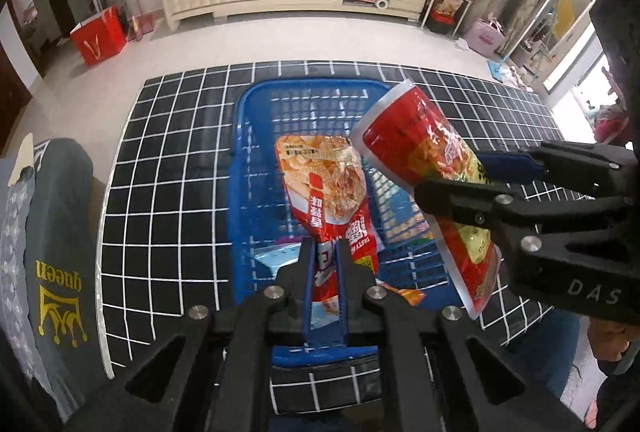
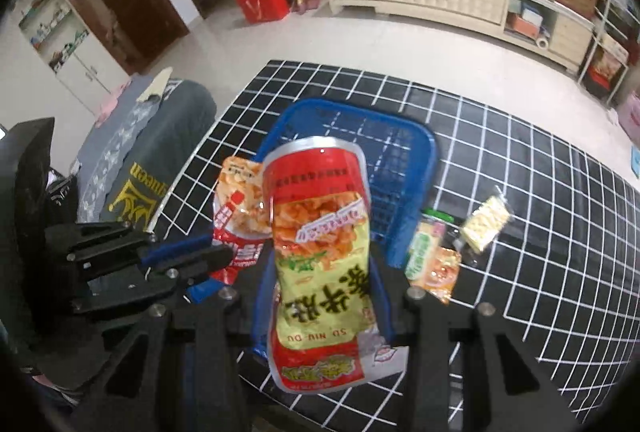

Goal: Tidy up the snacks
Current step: 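Carry both held packs over the blue basket with both tools, then open both tools to drop the packs into the basket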

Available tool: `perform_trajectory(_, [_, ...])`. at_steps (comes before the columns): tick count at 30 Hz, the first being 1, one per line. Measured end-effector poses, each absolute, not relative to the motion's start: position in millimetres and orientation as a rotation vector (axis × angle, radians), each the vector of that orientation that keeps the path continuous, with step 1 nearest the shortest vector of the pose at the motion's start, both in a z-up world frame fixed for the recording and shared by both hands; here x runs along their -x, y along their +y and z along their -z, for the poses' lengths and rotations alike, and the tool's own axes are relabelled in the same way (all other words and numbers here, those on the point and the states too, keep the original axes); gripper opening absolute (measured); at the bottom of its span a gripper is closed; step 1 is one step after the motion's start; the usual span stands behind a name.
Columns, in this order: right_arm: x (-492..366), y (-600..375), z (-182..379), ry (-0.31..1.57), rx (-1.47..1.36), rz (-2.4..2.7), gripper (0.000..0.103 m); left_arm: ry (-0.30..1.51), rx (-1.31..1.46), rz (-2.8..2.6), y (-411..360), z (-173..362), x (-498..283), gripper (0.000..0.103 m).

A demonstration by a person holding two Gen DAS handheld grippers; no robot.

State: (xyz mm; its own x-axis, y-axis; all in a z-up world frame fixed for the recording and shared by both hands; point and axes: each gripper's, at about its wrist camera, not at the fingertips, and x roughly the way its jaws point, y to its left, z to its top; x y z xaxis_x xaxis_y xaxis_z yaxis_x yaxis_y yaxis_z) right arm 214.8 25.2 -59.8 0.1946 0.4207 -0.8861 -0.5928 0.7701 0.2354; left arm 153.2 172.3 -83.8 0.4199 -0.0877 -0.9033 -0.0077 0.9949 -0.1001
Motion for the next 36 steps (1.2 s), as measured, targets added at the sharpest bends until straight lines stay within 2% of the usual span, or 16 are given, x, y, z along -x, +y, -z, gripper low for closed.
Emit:
perform_trajectory(9, [-219,50,79,1.193,0.253,-0.674,0.048,1.194,0.108,0.051,181,113,-161,0.011])
perform_trajectory(10, [-218,51,80,1.184,0.267,-0.676,0.049,1.197,0.103,0.046,180,114,-160,0.014])
perform_trajectory(12, [-216,53,82,1.176,0.303,-0.673,0.051,1.191,0.090,0.047,177,113,-158,0.025])
perform_trajectory(14, [-215,54,82,1.171,0.317,-0.667,0.056,1.184,0.082,0.057,171,108,-155,0.030])
perform_trajectory(16, [-215,53,80,1.161,0.320,-0.663,0.061,1.186,0.088,0.056,171,109,-155,0.030])
perform_trajectory(23, [-214,34,54,1.122,0.260,-0.673,0.065,1.154,0.121,0.027,175,90,-144,0.030])
perform_trajectory(27, [-214,22,40,1.112,0.221,-0.692,0.069,1.116,0.135,0.029,169,71,-140,0.035])
perform_trajectory(36, [-219,-42,37,1.073,0.291,-0.500,0.071,1.111,0.071,0.123,101,56,-152,0.041])
